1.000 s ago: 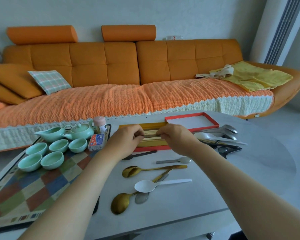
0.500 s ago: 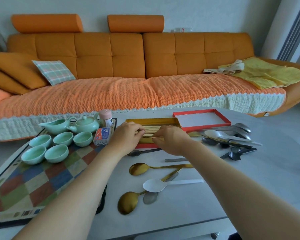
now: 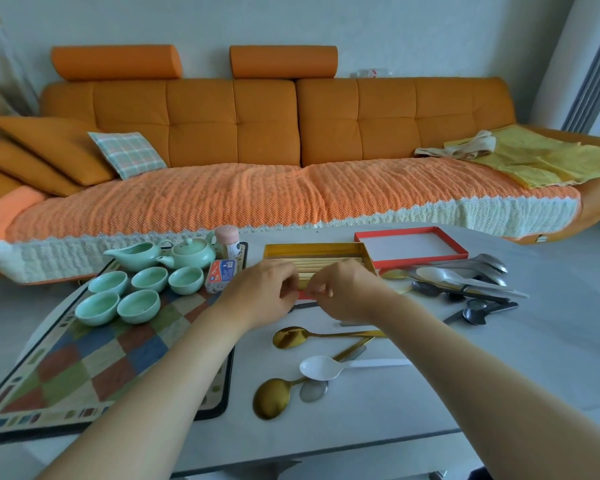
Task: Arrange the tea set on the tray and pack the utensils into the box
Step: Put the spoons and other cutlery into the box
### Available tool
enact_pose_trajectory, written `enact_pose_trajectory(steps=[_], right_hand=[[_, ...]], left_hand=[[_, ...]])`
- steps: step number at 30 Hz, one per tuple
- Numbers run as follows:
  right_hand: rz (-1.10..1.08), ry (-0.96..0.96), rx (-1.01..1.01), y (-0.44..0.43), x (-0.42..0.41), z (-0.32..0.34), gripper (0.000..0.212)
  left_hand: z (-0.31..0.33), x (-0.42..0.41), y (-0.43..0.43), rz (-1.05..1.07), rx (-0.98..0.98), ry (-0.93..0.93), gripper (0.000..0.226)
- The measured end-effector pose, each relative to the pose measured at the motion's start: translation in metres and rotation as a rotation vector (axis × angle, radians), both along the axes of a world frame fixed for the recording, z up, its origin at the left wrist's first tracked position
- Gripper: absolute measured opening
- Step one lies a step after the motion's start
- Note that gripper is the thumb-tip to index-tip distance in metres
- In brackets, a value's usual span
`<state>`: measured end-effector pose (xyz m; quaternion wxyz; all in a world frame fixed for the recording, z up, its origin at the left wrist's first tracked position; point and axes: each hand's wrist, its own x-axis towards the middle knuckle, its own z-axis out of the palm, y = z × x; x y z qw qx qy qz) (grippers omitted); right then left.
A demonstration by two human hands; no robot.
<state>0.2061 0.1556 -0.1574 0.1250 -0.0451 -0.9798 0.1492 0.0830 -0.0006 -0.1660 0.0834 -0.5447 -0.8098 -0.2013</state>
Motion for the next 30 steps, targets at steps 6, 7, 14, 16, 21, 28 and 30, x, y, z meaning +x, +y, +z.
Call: enact_pose_trajectory(steps=[6,7,14,16,21,28,30], right_hand=[[-0.050,-0.201,0.076,-0.011,0.008,-0.008,0.035],[-0.062,-0.202,0.059,-0.010,0.007,-0.009,0.037],[-0.070,-0.162,-0.007,-0.008,0.000,-0.017,0.028],[-0.114,-0.187,-0.020,-0.008,-0.002,-0.019,0.020],[-0.099,-0.199,-0.030,-0.007,0.000,-0.015,0.011],[-0.076,-0.224,-0.017,-0.006,-0.005,-0.014,0.016],[-0.079,-0.239,0.015,-0.007,-0.006,-0.015,0.015]], left_hand=[[-0.005,0.003,-0.013,-0.004,-0.186,-0.071,0.025],[-0.005,0.003,-0.015,-0.002,-0.197,-0.087,0.029],[-0.014,0.003,-0.013,-0.015,-0.210,-0.102,0.032],[-0.014,0.004,-0.012,-0.021,-0.215,-0.089,0.025],[-0.009,0.004,-0.010,-0.057,-0.175,-0.066,0.010],[-0.005,-0.004,-0.007,-0.020,-0.253,-0.175,0.018],[-0.006,-0.004,-0.006,-0.015,-0.278,-0.207,0.022]])
